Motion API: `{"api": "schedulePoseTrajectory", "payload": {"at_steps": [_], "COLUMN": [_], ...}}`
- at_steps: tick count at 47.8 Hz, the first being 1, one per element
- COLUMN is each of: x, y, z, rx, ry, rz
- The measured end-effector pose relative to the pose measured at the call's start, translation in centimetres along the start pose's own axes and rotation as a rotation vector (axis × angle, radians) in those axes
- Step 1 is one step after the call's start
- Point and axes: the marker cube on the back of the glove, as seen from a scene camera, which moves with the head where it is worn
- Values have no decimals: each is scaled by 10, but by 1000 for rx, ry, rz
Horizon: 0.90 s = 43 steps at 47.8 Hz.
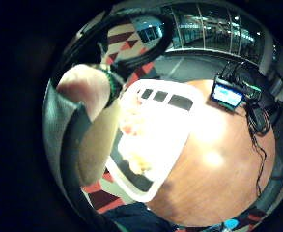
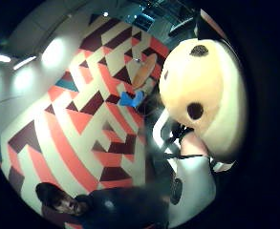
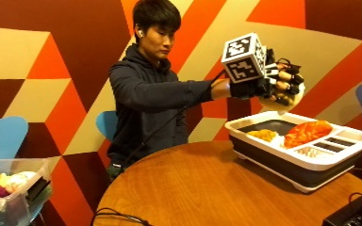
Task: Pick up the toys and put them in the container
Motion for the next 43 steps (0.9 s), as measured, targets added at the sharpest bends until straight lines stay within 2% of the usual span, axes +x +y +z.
{"api": "schedulePoseTrajectory", "payload": {"at_steps": [5,8,16,43], "x": [15,17,9,22], "y": [0,2,4,54], "z": [21,30,18,-84], "rx": [-180,-223,-188,-117], "ry": [65,89,80,280], "rz": [47,40,12,21]}}
